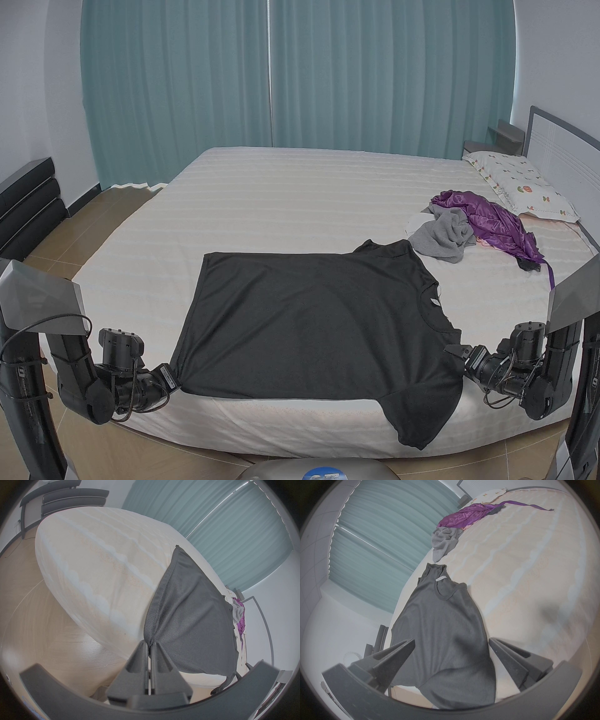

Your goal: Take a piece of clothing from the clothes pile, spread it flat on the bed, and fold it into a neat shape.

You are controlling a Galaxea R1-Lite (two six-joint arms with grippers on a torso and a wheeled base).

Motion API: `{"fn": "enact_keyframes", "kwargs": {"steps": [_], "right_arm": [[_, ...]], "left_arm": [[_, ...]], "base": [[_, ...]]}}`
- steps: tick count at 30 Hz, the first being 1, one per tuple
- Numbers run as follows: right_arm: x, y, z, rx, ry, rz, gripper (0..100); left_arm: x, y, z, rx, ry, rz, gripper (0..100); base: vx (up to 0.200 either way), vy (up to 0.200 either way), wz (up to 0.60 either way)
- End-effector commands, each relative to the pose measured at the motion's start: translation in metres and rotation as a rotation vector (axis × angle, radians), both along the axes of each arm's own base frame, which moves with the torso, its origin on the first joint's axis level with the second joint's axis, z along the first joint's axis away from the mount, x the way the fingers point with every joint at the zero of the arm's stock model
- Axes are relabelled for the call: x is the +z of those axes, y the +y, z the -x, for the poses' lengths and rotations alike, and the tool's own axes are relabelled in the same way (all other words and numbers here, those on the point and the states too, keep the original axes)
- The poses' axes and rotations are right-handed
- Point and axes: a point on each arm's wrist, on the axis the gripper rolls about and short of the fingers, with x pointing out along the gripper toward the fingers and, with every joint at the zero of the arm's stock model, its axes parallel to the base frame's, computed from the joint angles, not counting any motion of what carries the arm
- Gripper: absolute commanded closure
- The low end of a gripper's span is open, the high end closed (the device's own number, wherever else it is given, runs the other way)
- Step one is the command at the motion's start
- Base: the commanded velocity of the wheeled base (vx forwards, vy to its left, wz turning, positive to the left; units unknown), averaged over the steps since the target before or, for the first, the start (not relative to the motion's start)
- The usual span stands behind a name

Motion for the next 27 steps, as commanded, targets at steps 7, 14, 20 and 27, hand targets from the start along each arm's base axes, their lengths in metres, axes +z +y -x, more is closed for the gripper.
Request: {"fn": "enact_keyframes", "kwargs": {"steps": [7,14,20,27], "right_arm": [[-0.008,-0.007,-0.008,-0.026,-0.006,0.000,0],[-0.013,-0.007,-0.012,-0.028,0.001,0.000,0],[-0.015,-0.008,-0.009,-0.030,0.014,0.003,100],[-0.013,-0.014,-0.004,-0.053,0.029,0.006,100]], "left_arm": [[-0.001,0.000,-0.001,0.000,0.002,0.001,100],[-0.001,0.000,-0.001,0.000,0.004,0.001,100],[-0.002,0.000,-0.001,0.002,0.004,0.002,100],[-0.001,-0.001,-0.001,-0.001,-0.001,0.001,100]], "base": [[0.000,0.000,0.00],[0.000,0.000,0.00],[0.000,0.000,0.00],[0.000,0.000,0.00]]}}
